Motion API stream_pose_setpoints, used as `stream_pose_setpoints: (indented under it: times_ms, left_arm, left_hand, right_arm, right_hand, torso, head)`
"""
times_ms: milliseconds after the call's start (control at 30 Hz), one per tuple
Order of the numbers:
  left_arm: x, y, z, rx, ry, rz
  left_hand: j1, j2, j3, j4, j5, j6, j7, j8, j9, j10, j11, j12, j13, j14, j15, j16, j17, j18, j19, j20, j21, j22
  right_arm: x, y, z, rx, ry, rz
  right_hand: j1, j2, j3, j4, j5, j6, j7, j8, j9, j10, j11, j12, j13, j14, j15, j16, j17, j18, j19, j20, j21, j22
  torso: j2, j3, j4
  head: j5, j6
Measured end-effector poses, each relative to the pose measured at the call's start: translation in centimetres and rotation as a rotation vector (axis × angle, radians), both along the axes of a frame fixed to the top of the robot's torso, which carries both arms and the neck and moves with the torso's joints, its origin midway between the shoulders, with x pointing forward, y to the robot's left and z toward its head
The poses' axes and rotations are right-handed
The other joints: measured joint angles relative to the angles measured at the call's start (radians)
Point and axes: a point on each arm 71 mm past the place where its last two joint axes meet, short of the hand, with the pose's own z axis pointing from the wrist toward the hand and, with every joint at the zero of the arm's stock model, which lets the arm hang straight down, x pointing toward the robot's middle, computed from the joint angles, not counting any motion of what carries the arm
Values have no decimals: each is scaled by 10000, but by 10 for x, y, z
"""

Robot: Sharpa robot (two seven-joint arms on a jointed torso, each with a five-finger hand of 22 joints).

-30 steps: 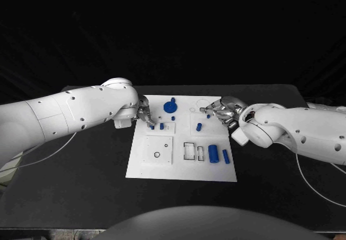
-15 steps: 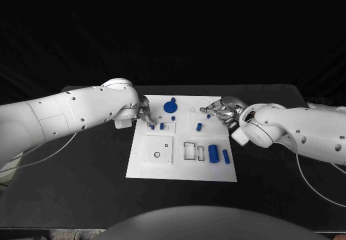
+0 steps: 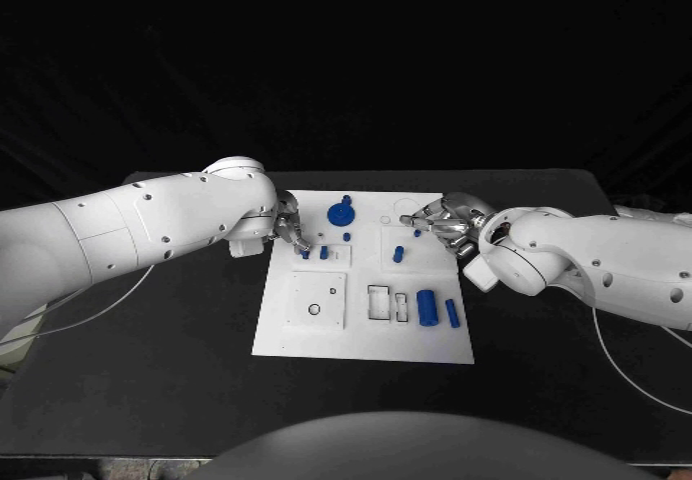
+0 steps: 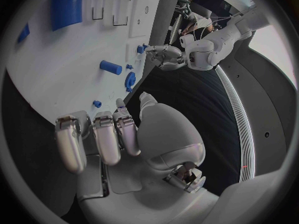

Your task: Assemble the parts on the task board

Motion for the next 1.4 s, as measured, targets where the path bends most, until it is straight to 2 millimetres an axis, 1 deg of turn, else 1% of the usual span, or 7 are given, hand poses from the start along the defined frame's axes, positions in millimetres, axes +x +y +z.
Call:
stream_pose_setpoints:
  times_ms: [167, 367, 467, 867, 1267, 1300, 1400]
  left_arm:
    - [0, 0, 0, -1, 41, -36]
    - [-1, 0, 0, 15, 78, -64]
    - [-1, 0, 0, 41, 109, -73]
    - [-2, 0, -2, 237, 263, -105]
    - [-2, 6, -2, 440, 203, 58]
    - [-2, 6, -2, 449, 180, 75]
    - [-2, 9, -1, 441, 55, 156]
  left_hand:
    - [-34, -85, 18, -17, -20, -5, -4, -1, 14, 25, 44, 0, 0, 0, 0, 0, -1, 0, 0, 0, 0, 0]
    - [-249, -253, 277, -277, -40, -62, -47, -1, 31, 25, 44, 0, 0, 0, 0, 0, -1, 0, 0, 0, 0, 0]
    - [-711, -283, 210, -391, -40, -105, -14, 35, -7, 25, 44, 0, 0, 0, 0, 0, -1, 0, 0, 0, 0, 0]
    - [-3329, -595, -1004, -330, 11, -185, 13, -177, -348, 60, 153, 0, 0, 37, 107, 0, -3, -1, 0, 72, 0, -1]
    - [-4166, -492, -1506, -324, 10, -188, 80, -177, -394, 60, 152, 0, 0, 2, 141, 0, -3, -1, 0, 145, 0, 0]
    - [-4380, -465, -1622, -323, -23, -167, 102, -162, -391, 60, 152, 0, 0, 2, 141, 0, -4, -1, 0, 145, 0, 0]
    - [-4748, -419, -1862, -330, -509, -106, 105, -81, -344, 60, 152, 0, 0, 2, 141, 0, -4, -1, 0, 145, 0, 0]
  right_arm:
    - [0, 0, 0, -2, 0, -2]
    - [0, 0, 0, -4, 0, -9]
    - [0, 0, 0, -5, 0, -10]
    - [0, 0, 0, -4, 1, -7]
    - [0, 0, 0, -3, 2, -1]
    - [0, 0, 0, -3, 2, -1]
    - [0, 0, 0, -6, 1, -5]
  right_hand:
    - [0, 0, 0, 0, 0, 0, 0, 0, 0, 0, 0, 0, 0, 0, 0, 0, 0, 0, 0, 0, 0, 0]
    - [0, 0, 0, 0, 0, 0, 0, 0, 0, 0, 0, 1, -6, 0, 0, 0, 0, 0, 0, 0, 0, -1]
    - [0, 0, 0, 0, 0, 0, 0, 0, 0, 0, 0, 2, -9, 0, 0, 0, -1, 0, 0, 0, 0, -1]
    - [0, 0, 0, 0, 0, 0, 0, 0, 0, 0, 0, 6, -8, 0, 0, 0, 0, 0, 0, 0, 0, -2]
    - [0, -1, 0, 0, 0, 0, 0, 0, 0, 0, 0, 17, 0, 0, 0, 0, -1, 0, 0, 0, 0, -3]
    - [-1, -1, 0, 0, 0, 0, 0, 0, 0, 0, 0, 18, 0, 0, 0, 0, -1, 0, 0, 0, 0, -3]
    - [-1, 0, 0, 0, 0, 0, 0, 0, 0, 0, 0, 23, -2, 0, 0, 0, -1, 0, 0, 0, 0, -3]
  torso:
    - [0, 0, -1]
    - [5, 0, -5]
    - [5, 2, -5]
    - [10, 1, 0]
    - [9, -5, 2]
    - [8, -4, 2]
    - [6, -3, 0]
  head:
    - [-6, 0]
    - [-11, 0]
    - [-11, 0]
    - [-4, 0]
    - [-4, 0]
    - [-4, 0]
    - [-9, 0]
